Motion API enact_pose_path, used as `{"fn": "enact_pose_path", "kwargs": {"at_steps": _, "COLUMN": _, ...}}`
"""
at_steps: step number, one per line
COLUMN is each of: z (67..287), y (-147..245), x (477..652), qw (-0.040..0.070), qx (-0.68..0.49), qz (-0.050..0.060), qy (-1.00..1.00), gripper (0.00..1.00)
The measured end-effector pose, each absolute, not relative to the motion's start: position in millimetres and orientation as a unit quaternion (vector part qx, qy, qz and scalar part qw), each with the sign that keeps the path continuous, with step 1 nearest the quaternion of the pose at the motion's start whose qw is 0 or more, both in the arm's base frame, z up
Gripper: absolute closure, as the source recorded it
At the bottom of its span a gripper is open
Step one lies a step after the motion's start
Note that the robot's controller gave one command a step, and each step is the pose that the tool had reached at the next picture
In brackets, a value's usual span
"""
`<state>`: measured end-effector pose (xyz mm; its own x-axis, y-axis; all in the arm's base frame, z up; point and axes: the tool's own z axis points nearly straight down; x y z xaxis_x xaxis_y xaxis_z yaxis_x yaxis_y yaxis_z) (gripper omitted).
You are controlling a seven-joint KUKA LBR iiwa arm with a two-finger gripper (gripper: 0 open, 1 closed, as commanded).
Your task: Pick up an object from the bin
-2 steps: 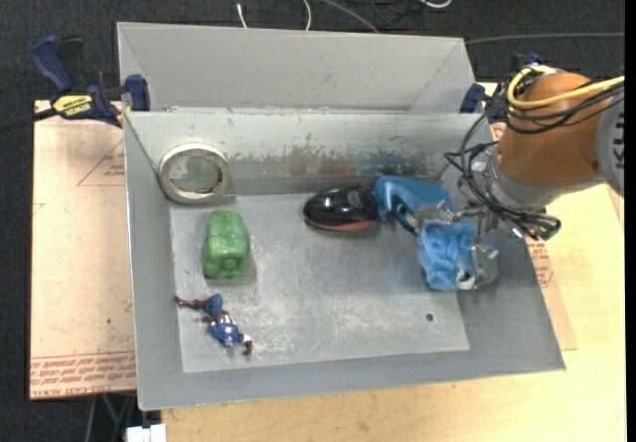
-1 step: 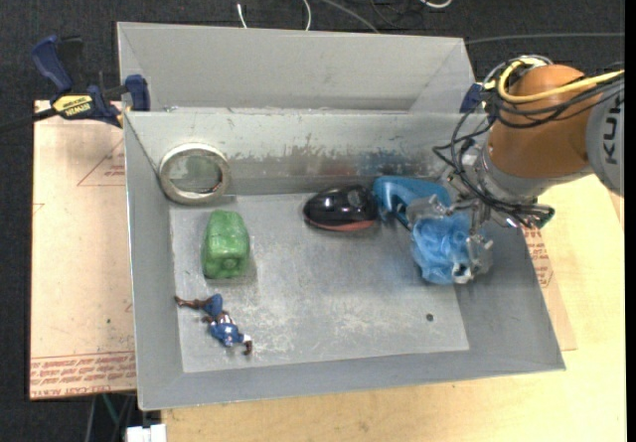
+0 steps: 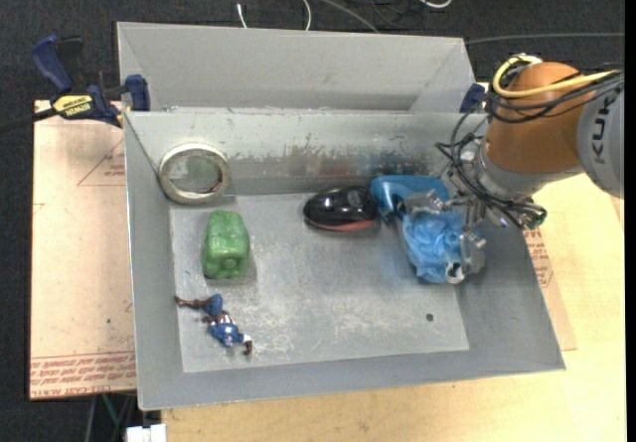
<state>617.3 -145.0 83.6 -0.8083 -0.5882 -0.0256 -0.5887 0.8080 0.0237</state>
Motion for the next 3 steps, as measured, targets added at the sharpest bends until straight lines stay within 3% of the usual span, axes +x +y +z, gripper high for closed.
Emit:
{"fn": "enact_pose_path", "kwargs": {"at_steps": 1, "z": 77, "y": -137, "x": 628.8, "qw": 0.008, "qx": -0.366, "qz": 0.015, "qy": 0.930, "gripper": 0.00}}
{"fn": "enact_pose_path", "kwargs": {"at_steps": 2, "z": 160, "y": -139, "x": 613.3, "qw": 0.004, "qx": -0.252, "qz": 0.021, "qy": 0.968, "gripper": 1.00}}
{"fn": "enact_pose_path", "kwargs": {"at_steps": 3, "z": 160, "y": -139, "x": 613.2, "qw": 0.004, "qx": -0.251, "qz": 0.021, "qy": 0.968, "gripper": 1.00}}
